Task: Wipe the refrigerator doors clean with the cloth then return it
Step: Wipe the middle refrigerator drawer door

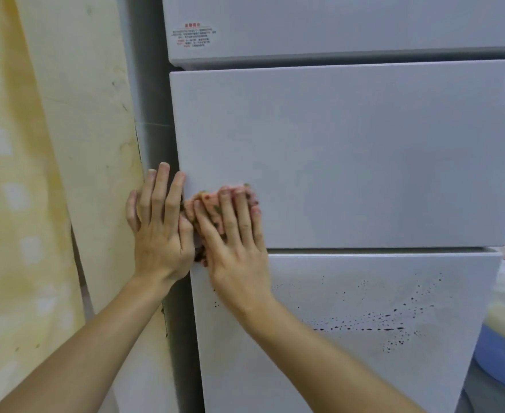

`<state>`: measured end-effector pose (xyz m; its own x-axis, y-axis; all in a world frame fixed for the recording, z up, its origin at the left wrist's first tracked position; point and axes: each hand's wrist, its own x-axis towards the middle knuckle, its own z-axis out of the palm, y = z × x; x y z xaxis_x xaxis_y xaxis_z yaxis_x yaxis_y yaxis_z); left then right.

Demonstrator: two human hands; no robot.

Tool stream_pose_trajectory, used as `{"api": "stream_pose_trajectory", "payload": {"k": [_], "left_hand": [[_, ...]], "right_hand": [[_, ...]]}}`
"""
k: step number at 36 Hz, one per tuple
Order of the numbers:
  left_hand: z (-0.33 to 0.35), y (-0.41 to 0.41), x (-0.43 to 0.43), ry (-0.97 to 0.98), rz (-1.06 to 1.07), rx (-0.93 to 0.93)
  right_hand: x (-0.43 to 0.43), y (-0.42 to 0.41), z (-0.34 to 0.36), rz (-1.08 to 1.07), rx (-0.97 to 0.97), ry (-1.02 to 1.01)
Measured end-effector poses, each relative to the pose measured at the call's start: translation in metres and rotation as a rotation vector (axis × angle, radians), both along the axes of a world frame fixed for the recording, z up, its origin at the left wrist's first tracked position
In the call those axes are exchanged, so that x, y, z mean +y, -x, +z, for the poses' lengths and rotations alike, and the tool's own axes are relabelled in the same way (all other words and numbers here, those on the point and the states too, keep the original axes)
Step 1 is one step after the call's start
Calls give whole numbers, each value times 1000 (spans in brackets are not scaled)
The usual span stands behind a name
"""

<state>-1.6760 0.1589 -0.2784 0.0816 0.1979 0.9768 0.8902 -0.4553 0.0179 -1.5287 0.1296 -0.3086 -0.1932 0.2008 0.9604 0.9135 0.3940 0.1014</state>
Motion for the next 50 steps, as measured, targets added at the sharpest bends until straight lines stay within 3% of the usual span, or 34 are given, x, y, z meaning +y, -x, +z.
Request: {"api": "stream_pose_trajectory", "payload": {"k": [9, 18, 24, 33, 42, 50], "left_hand": [[-25, 14, 2, 10, -8, 29], [-50, 39, 11, -15, 78, -1], [-67, 60, 29, -34, 89, 51], [-68, 60, 44, -153, 72, 24], [-70, 59, 41, -157, 48, -15], [-76, 57, 39, -168, 17, -43]], "right_hand": [[-8, -33, 8, 67, -295, -31], [-12, -11, -25, 196, 24, 0], [-7, 15, -94, 268, -40, 64], [0, 19, -148, 51, -133, 21], [0, 37, -126, -61, -20, 28], [7, 50, -116, -12, 132, -32]]}}
